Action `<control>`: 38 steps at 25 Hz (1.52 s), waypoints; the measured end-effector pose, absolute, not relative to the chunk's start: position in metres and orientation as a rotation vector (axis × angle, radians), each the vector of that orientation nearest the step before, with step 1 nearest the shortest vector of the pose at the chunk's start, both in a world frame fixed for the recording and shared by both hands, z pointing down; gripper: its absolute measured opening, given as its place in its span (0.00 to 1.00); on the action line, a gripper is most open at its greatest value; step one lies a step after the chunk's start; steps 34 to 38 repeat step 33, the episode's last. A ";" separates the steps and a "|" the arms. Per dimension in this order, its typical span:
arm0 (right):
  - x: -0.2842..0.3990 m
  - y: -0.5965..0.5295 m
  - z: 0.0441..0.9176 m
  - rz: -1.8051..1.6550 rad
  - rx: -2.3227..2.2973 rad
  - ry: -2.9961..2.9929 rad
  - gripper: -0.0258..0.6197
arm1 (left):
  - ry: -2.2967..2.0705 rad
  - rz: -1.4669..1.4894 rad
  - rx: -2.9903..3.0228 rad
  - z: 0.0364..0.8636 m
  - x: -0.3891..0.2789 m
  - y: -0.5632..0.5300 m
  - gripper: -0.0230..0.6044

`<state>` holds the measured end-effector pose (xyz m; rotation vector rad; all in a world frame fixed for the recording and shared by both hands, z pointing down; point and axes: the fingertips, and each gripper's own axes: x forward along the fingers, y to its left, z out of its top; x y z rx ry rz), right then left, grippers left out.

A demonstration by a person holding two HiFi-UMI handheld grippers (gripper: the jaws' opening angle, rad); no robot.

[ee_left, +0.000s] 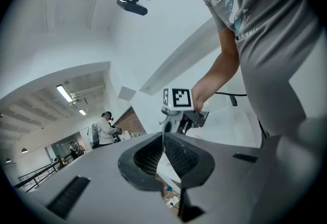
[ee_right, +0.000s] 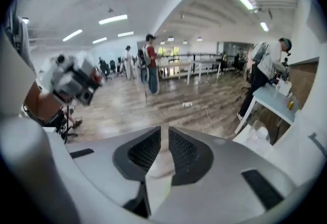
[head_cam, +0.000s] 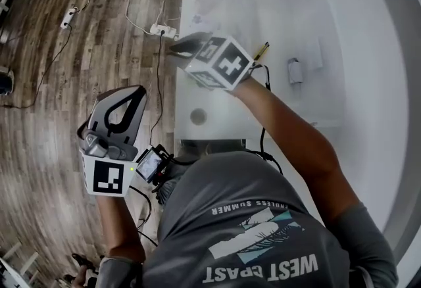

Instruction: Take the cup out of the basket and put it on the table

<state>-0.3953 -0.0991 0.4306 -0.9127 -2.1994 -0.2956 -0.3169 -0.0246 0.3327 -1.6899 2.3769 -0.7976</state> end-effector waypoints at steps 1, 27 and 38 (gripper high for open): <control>-0.393 -0.096 0.403 -0.267 -0.940 -2.285 0.11 | 2.365 -0.796 -1.697 0.331 -0.315 -0.026 0.08; -0.180 -0.140 0.287 -0.550 -0.793 -2.801 0.06 | 2.075 -0.871 -1.909 0.309 -0.232 -0.109 0.08; -0.136 -0.157 0.316 -0.419 -0.809 -2.816 0.06 | 2.054 -1.015 -1.951 0.343 -0.181 -0.127 0.08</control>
